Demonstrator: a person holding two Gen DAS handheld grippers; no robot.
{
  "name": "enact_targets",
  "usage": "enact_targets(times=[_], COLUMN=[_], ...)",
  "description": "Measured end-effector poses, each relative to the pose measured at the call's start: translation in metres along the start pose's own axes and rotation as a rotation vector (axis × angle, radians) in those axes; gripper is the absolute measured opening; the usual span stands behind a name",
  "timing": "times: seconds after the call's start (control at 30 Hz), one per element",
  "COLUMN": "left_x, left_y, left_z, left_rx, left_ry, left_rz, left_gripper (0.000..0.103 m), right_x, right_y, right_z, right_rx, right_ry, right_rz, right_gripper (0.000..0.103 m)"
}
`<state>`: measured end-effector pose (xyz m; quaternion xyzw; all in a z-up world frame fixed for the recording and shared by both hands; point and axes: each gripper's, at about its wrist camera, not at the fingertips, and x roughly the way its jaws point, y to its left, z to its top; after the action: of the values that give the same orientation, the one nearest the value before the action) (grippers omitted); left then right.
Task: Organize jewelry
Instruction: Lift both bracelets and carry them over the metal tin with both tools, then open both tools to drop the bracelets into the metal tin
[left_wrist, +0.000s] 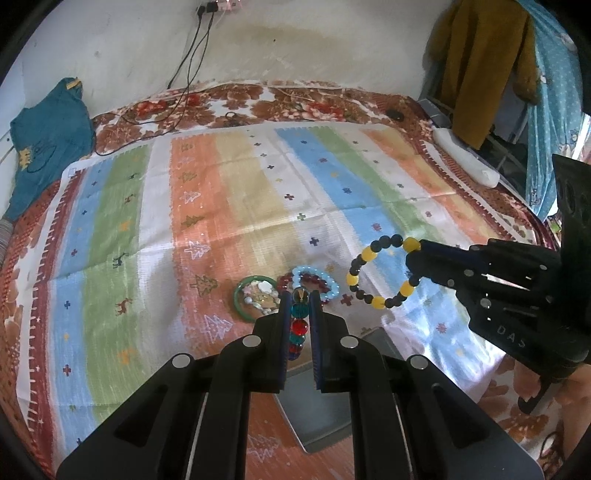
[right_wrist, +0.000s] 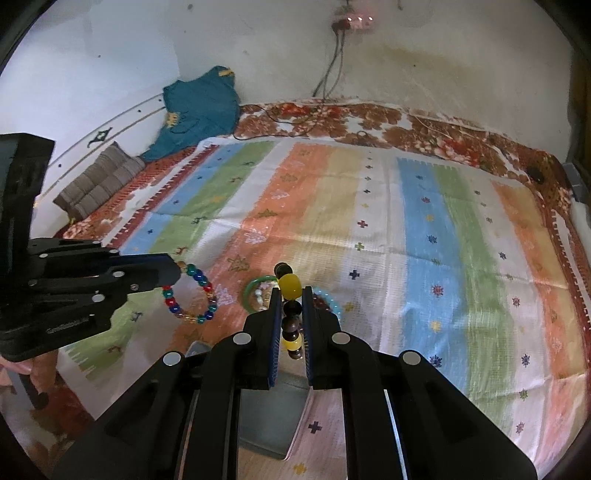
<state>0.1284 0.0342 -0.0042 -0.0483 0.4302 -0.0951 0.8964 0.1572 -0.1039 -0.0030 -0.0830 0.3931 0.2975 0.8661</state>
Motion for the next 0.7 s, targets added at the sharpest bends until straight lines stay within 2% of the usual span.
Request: enact_targets(times=[0.37, 0.7], left_x=[-0.01, -0.024], left_y=[-0.012, -0.02], left_z=[-0.01, -0.022], left_rx=[0.008, 0.012], left_ry=[-0.01, -0.035], left_rz=[-0.014, -0.034], left_gripper=[0.009, 0.009], right_x=[-0.015, -0.023], right_y=[0.008, 0.005], right_z=[-0.014, -0.023], right_rx=[-0.034, -0.013], right_ry=[-0.009, 0.0], right_rz=[0.047, 0.094], right_gripper=[0.012, 0.012])
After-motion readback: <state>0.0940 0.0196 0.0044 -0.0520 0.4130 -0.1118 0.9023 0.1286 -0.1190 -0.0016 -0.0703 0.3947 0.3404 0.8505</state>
